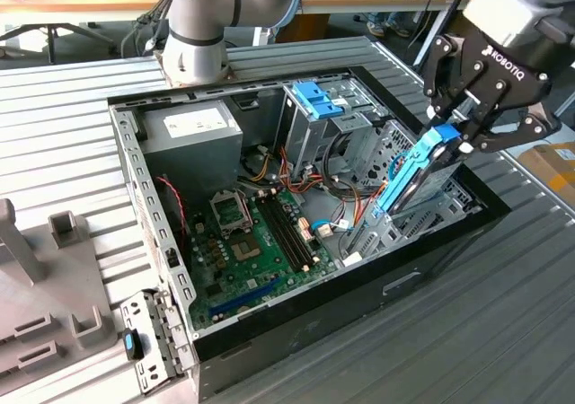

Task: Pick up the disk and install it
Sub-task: 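Pick up the disk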

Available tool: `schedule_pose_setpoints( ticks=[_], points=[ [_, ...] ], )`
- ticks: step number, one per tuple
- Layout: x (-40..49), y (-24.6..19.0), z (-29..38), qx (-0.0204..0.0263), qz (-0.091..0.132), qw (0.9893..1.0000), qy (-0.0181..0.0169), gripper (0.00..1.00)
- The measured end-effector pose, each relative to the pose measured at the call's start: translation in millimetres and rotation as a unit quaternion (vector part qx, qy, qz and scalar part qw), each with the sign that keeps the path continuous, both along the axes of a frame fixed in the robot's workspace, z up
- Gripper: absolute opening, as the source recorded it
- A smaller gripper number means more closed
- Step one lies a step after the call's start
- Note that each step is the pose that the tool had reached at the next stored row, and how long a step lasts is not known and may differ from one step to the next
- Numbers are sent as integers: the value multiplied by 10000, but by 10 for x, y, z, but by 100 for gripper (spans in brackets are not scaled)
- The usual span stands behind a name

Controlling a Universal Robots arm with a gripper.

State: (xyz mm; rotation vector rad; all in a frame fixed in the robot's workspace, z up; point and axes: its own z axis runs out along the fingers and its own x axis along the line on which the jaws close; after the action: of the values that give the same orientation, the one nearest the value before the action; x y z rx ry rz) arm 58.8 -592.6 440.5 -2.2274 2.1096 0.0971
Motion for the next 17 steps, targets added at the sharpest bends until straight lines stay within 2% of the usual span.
schedule_pose_setpoints(
  ticks=[1,7,8,9,11,14,17],
  points=[
    [0,1,84,2,0,10000,0,36],
    [0,8,287,2,0,10000,0,36],
    [0,12,343,2,0,10000,0,36],
    [0,12,359,2,0,10000,0,36],
    [0,10,342,2,0,10000,-2,36],
    [0,2,243,2,0,10000,-3,36],
    [5,1,201,2,-1,10000,-3,36]
  ],
)
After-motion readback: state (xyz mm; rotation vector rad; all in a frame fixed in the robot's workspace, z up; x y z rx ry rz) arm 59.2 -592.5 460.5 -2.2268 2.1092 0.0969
